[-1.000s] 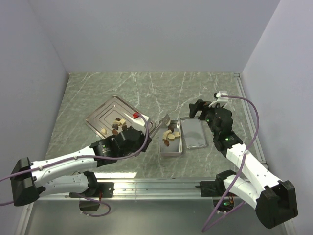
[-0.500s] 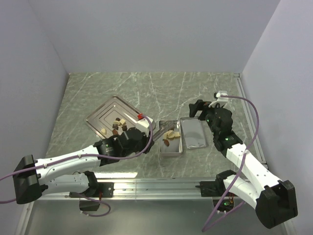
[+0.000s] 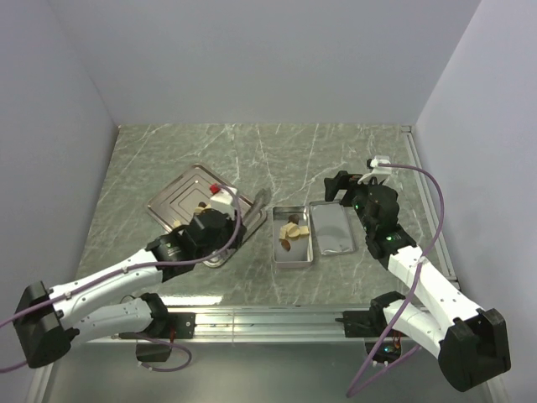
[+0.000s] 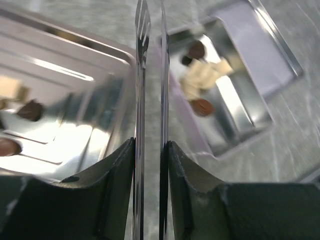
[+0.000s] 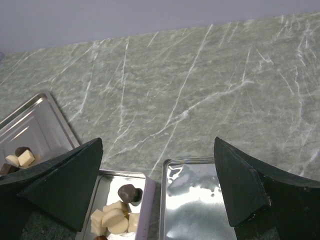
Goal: Pack the chocolate
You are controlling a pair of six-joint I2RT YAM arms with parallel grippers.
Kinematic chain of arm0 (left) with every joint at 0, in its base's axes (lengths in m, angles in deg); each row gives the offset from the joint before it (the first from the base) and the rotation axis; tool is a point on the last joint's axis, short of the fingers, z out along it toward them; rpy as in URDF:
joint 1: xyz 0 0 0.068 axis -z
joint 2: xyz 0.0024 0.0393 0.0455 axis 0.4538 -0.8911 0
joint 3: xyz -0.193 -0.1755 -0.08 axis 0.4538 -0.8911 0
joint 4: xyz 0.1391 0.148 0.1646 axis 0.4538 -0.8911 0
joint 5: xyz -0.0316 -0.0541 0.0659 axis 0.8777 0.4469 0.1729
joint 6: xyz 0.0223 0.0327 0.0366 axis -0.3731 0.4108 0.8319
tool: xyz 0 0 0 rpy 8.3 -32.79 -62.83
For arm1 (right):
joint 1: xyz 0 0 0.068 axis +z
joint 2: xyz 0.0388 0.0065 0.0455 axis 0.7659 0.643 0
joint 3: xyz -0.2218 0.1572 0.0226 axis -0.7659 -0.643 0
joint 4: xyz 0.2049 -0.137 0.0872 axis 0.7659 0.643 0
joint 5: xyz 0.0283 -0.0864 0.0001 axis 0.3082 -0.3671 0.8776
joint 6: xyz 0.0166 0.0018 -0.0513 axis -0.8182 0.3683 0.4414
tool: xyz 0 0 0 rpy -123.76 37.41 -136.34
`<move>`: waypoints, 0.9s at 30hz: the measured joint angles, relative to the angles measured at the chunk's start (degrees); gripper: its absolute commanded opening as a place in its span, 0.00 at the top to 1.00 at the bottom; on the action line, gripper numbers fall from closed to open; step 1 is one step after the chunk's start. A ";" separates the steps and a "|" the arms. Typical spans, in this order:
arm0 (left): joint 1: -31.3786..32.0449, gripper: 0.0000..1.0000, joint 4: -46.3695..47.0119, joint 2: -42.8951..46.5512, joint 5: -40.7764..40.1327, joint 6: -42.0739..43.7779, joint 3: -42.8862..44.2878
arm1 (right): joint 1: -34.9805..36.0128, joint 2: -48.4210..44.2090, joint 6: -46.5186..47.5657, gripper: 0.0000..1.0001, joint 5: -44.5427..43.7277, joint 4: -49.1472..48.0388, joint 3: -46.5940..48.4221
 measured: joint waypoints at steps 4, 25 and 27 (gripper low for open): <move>-3.91 0.63 -2.97 4.24 -3.85 -2.86 -1.09 | 0.00 0.02 0.07 0.02 0.02 0.00 0.00; -4.04 0.60 -23.43 7.32 -23.04 -22.82 -1.66 | 0.00 0.79 0.17 0.02 0.09 0.09 0.09; -3.89 0.59 -23.74 6.73 -23.08 -23.34 -1.79 | 0.00 0.79 0.17 0.02 0.15 0.09 0.09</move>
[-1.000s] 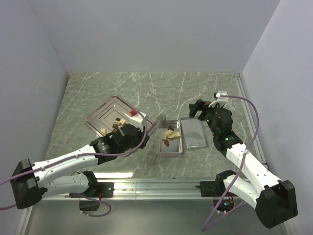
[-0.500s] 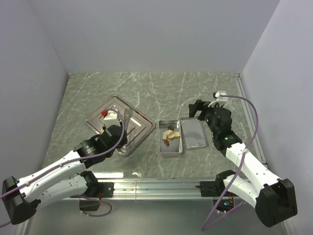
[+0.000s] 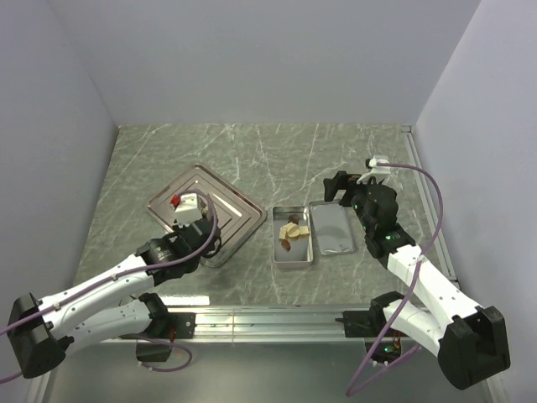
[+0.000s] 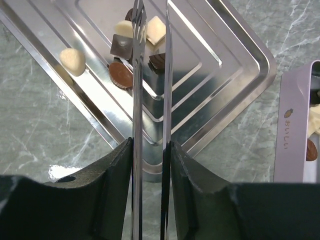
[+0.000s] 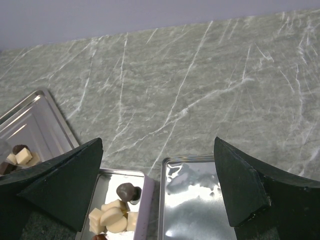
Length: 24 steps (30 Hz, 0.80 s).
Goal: Pack the chocolate
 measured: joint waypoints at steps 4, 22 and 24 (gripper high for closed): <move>1.25 0.59 -0.09 -0.70 0.00 -1.01 -0.07 | 0.00 0.00 0.00 0.02 0.07 0.00 0.00; 4.31 0.55 -3.26 -5.73 -1.20 -5.16 -0.07 | 0.00 0.00 0.00 0.02 0.28 0.02 0.00; 4.35 0.55 -3.08 -6.01 -1.18 -5.07 -0.07 | 0.00 0.00 0.00 0.02 0.31 0.04 0.00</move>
